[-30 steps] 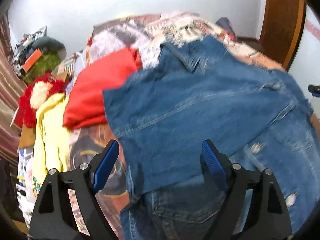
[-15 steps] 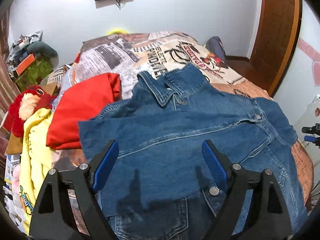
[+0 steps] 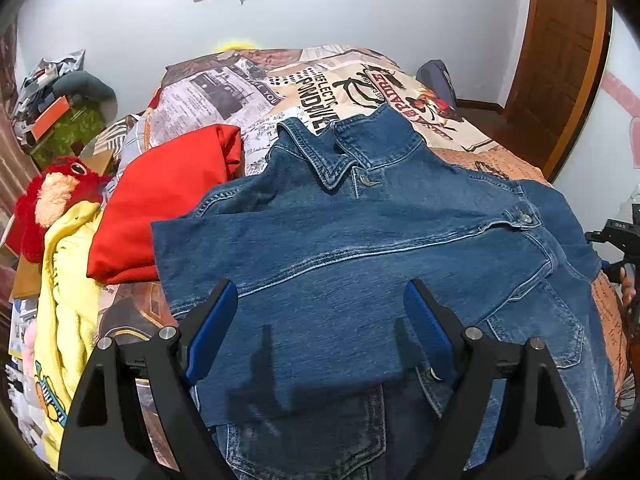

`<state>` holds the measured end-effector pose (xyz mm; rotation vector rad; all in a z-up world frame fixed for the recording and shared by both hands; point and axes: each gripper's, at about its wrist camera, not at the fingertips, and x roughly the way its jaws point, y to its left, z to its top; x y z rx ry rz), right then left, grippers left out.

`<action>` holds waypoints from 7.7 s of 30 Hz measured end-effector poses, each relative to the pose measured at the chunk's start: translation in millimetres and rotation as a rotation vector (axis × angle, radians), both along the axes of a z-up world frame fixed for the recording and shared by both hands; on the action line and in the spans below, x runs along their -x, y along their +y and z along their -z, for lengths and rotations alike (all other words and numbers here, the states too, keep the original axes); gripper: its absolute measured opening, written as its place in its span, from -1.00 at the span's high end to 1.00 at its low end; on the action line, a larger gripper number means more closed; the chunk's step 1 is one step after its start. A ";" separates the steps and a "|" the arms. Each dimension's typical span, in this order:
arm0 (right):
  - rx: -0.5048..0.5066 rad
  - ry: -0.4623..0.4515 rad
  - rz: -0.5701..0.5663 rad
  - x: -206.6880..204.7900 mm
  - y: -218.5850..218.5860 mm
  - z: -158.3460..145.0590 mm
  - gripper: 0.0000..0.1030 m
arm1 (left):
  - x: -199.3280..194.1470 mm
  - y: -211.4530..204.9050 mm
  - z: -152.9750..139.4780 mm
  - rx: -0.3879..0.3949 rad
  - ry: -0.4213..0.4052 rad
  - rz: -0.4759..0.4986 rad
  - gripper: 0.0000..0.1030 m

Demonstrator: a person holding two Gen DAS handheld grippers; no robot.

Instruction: Fold large clothes

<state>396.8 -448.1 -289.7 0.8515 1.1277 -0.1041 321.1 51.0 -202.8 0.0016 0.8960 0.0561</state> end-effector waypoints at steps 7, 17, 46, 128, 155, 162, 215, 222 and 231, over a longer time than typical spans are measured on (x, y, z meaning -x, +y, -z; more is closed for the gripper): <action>0.182 -0.040 -0.026 1.2 17.2 -37.5 0.72 | 9.2 0.2 -3.7 -0.032 -0.014 0.014 -0.65; 0.270 -0.428 -0.246 22.0 99.7 -177.5 0.87 | 23.7 2.4 -16.5 -0.029 -0.055 0.030 -0.65; 0.278 -0.286 -0.692 64.2 243.8 -125.6 -0.22 | 44.6 27.5 -9.3 0.021 -0.041 0.000 -0.65; 0.451 -0.172 -0.818 55.9 256.1 -102.0 -0.05 | 23.2 27.5 6.1 -0.006 0.062 0.026 -0.76; 0.309 -0.026 -0.659 47.6 197.6 -42.5 -0.06 | 49.6 118.3 58.9 0.109 0.195 -0.243 -1.00; 0.331 -0.080 -0.648 30.7 195.5 -66.2 -0.06 | 33.2 127.0 25.4 0.052 0.112 -0.199 -1.00; 0.473 -0.463 -0.631 -123.2 264.4 -167.7 0.81 | -142.3 142.7 -70.6 -0.015 -0.162 -0.135 0.83; 0.573 -0.293 -0.618 -174.8 267.7 -95.9 0.81 | -191.0 176.2 -7.2 -0.031 -0.039 -0.202 0.82; 0.645 -0.238 -0.626 -182.3 273.5 -56.8 0.51 | -209.0 199.2 53.5 -0.037 0.056 -0.286 0.64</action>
